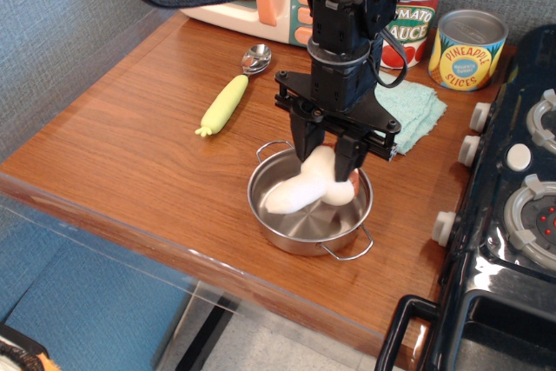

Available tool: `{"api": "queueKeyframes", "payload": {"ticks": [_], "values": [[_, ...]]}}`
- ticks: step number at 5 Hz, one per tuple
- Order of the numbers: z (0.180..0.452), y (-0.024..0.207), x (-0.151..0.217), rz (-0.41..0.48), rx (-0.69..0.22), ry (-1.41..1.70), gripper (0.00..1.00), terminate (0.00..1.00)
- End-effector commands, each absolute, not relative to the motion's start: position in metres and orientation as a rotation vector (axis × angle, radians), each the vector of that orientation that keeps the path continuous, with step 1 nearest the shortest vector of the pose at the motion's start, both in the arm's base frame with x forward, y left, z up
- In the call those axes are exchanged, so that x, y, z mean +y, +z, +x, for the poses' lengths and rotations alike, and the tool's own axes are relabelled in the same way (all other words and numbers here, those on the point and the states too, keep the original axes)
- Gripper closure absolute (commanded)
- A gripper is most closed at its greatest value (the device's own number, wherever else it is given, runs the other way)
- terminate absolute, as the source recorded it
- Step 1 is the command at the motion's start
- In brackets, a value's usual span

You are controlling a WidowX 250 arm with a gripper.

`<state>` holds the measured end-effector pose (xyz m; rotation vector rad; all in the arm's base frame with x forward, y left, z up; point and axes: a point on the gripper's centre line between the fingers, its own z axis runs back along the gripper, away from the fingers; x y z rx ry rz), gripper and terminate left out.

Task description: Place the mushroom in the pot

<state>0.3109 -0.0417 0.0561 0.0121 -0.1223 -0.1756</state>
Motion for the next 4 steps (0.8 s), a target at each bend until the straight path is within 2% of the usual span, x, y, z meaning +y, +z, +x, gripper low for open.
{"api": "queueKeyframes", "payload": {"ticks": [1,2,3,4], "values": [[0.303,0.095,-0.038,0.000,-0.221,-0.188,0.00,0.00],[0.302,0.110,-0.031,-0.014,-0.252,-0.154,0.00,0.00],[0.302,0.110,-0.031,-0.014,-0.252,-0.154,0.00,0.00],[0.302,0.110,-0.031,-0.014,-0.252,-0.154,0.00,1.00]]}}
